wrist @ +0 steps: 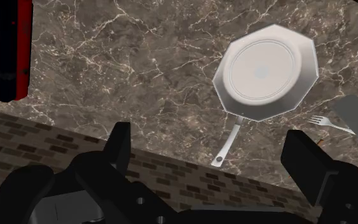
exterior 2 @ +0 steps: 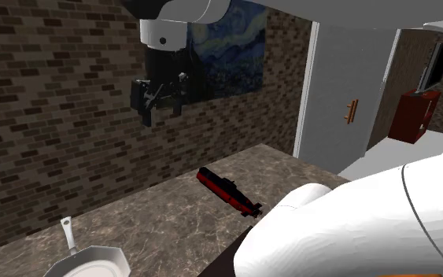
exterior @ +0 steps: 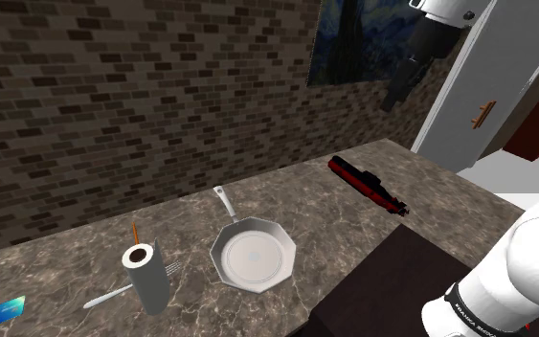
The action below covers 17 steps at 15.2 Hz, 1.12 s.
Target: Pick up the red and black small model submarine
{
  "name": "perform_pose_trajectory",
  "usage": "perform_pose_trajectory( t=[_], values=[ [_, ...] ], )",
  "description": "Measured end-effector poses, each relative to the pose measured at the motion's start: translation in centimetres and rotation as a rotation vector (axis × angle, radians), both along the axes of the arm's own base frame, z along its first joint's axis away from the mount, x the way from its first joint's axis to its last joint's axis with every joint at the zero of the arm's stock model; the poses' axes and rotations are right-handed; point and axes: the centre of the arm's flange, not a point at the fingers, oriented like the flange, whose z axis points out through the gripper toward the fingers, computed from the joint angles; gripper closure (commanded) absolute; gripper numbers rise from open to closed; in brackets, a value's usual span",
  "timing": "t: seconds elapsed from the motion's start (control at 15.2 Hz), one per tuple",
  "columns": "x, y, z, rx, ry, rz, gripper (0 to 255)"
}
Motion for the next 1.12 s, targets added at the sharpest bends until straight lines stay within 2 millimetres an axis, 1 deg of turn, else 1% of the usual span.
perform_pose_trajectory(
  t=[0.07,0.13,0.33,0.4,0.46,0.53,0.59,0.92,1.12],
  values=[
    [0.0,0.0,0.0,0.000,0.000,0.000,0],
    [0.2,-0.4,-0.5,0.001,0.002,-0.003,0],
    [1.6,-2.9,-2.4,0.006,0.014,-0.020,0],
    [1.8,-3.9,-3.4,0.009,0.018,-0.026,0],
    [2.6,-4.5,-4.1,0.011,0.022,-0.033,0],
    [3.2,-5.6,-5.1,0.013,0.026,-0.039,0],
    [3.4,-6.4,-6.1,0.015,0.031,-0.046,0],
    [5.6,-10.5,-10.6,0.026,0.052,-0.078,0],
    [7.1,-13.4,-13.2,0.032,0.065,-0.098,0]
  ],
)
